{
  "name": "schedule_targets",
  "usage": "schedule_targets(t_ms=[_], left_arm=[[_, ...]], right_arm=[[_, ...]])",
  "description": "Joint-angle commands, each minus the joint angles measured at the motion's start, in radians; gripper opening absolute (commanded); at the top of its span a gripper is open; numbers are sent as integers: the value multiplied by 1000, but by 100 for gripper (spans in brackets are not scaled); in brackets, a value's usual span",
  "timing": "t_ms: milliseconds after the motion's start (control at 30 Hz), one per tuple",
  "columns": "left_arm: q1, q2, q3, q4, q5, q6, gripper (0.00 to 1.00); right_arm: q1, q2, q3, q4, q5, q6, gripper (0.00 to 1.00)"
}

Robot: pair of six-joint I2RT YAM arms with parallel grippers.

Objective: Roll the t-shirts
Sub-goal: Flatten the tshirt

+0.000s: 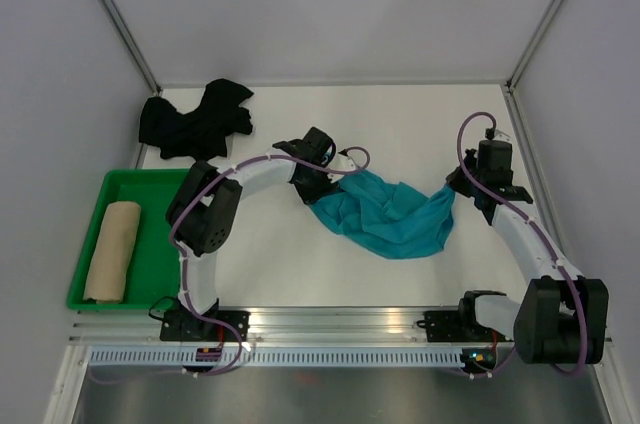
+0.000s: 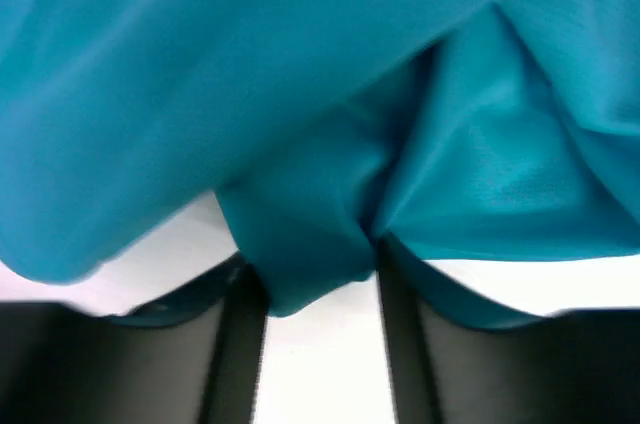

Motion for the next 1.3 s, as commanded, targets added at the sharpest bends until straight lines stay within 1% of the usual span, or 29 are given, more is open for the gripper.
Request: schedule_targets(t_ms=[0, 33, 67, 100, 167, 200, 233, 267, 300, 333, 367, 400, 467, 500, 567, 633, 667, 733, 767, 800, 833, 900, 1033, 1167, 1267], left_arm=[[-3, 11, 28, 43, 28, 31, 47], [-5, 7, 31, 45, 32, 26, 9], [1, 1, 40, 45, 24, 14, 3], [7, -10, 49, 46, 6, 9, 2], [29, -45, 96, 45, -16, -14, 2], [64, -76, 118, 43, -43, -21, 2], [86, -96, 144, 42, -59, -34, 2], [131, -116, 201, 40, -71, -38, 2], [156, -134, 230, 37, -97, -38, 2], [179, -181, 289, 34, -100, -38, 2], [226, -202, 319, 31, -99, -37, 2], [247, -223, 347, 29, -94, -35, 2], [288, -277, 428, 26, -91, -25, 2], [294, -294, 445, 26, -87, -16, 2], [301, -343, 471, 25, -86, 14, 2], [299, -377, 451, 23, -80, 24, 2], [299, -406, 434, 14, -44, 26, 2], [301, -439, 392, 11, -47, 27, 2], [301, -455, 340, 11, -53, 29, 2], [299, -494, 313, 11, -66, 31, 2], [302, -513, 268, 11, -70, 31, 2], [301, -573, 233, -1, -65, 35, 2], [301, -610, 242, -56, -71, 38, 2], [304, -608, 256, -60, -106, 49, 2], [304, -595, 255, -60, -108, 46, 2]], right_arm=[[-7, 26, 55, 61, -18, 10, 0], [-7, 40, 76, 69, -26, 14, 0], [-7, 49, 90, 78, -29, 26, 0], [-7, 61, 110, 95, -43, 31, 0], [-7, 106, 205, 107, -107, 40, 1], [-7, 123, 293, 116, -130, 46, 0], [-7, 153, 343, 124, -150, 56, 0], [-5, 167, 395, 133, -184, 62, 0], [-7, 181, 506, 130, -190, 62, 0], [-5, 204, 568, 126, -192, 59, 0], [-7, 213, 628, 112, -190, 56, 0], [-7, 224, 740, 106, -189, 47, 0], [-7, 230, 823, 110, -198, 40, 0], [-5, 226, 869, 136, -202, 40, 0], [-7, 198, 882, 165, -218, 47, 0], [-7, 145, 838, 172, -221, 51, 0], [-7, 122, 809, 164, -215, 51, 0], [-7, 44, 695, 143, -160, 50, 0], [-5, 16, 658, 96, -125, 47, 0], [-5, -10, 591, 71, -50, 47, 0], [-7, -58, 565, 46, -26, 40, 0], [-7, -101, 517, 17, -9, 7, 0], [-7, -150, 543, -21, -40, -27, 0], [-7, -133, 598, -44, -84, -27, 0], [-7, -115, 601, -55, -92, -23, 0]])
